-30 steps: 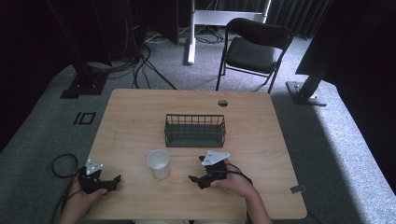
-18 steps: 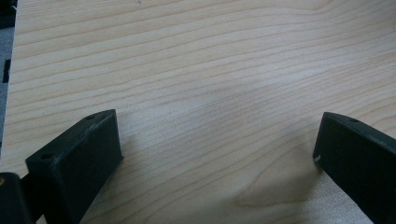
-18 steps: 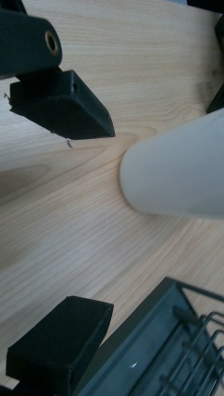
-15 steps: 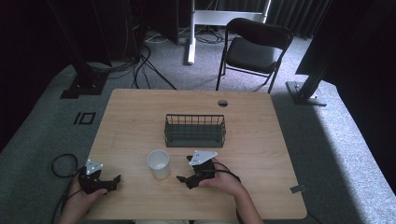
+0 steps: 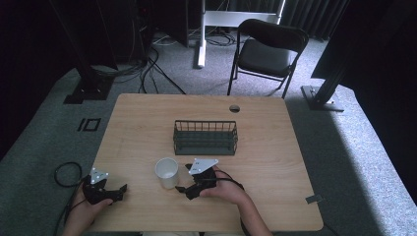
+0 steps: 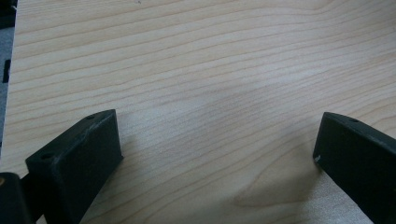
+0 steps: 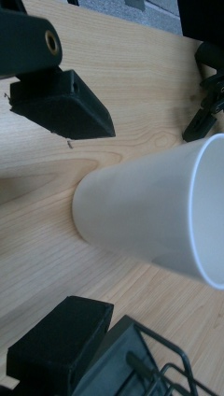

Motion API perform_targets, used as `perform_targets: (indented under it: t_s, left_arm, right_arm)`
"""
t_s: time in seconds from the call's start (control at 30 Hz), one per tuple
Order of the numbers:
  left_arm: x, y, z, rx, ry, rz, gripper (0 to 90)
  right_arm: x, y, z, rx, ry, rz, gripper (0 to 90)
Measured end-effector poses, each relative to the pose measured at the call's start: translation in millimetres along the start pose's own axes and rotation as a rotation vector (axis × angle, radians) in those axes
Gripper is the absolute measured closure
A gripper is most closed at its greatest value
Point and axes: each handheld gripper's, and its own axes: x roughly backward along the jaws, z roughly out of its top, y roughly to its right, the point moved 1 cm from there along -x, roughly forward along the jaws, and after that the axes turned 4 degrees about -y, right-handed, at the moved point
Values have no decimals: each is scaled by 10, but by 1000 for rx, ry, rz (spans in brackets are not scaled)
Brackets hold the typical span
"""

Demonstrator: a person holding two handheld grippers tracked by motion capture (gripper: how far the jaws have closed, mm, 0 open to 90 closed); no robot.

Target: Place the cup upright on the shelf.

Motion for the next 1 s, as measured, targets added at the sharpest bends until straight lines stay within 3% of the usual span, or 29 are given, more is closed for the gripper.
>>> perform_targets:
  t_s: [0.57,1.0]
  left_arm:
    - [-1,1,0,1,1,0,12]
    - [-1,1,0,2,2,-1,12]
  right_arm:
    - [-131,-60,202,5,35,23,133]
    - [-187,-44,375,7,85,1,138]
